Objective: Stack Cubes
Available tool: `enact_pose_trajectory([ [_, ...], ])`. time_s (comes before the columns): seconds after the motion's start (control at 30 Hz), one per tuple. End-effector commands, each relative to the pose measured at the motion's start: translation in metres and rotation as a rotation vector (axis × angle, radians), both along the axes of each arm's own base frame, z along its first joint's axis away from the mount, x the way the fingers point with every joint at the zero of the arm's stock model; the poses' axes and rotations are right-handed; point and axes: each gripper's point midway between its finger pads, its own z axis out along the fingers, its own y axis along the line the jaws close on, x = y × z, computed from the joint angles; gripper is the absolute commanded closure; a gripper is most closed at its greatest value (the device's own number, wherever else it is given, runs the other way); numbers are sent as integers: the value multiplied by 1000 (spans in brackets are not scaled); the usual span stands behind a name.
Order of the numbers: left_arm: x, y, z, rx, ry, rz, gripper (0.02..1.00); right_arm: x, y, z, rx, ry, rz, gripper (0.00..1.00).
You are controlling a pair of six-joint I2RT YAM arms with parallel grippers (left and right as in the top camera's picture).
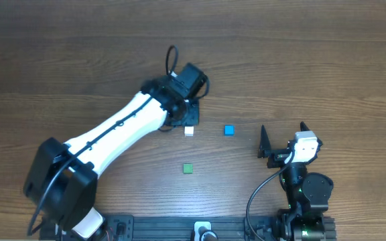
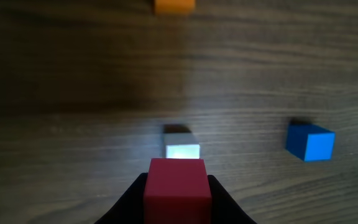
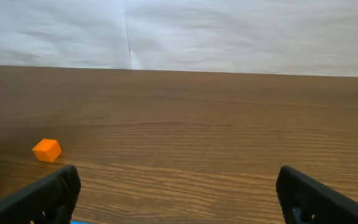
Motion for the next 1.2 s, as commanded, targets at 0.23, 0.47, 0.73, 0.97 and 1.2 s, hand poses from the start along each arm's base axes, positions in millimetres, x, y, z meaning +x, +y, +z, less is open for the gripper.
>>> enact_pose_trajectory([
  [0.23, -14, -14, -32, 31, 80, 63, 978, 0, 1, -2, -1, -4, 0, 9],
  [0.47, -16, -19, -40, 44, 97, 54, 980, 0, 1, -2, -1, -4, 0, 9],
  [0.73, -16, -18, -44, 55, 100, 55, 980, 0, 1, -2, -2, -4, 1, 7],
  [0.97, -15, -16, -46, 69, 96, 57, 974, 0, 1, -2, -2, -4, 1, 9],
  [1.2, -13, -14, -46, 80, 85, 60, 969, 0, 1, -2, -1, -4, 0, 9],
])
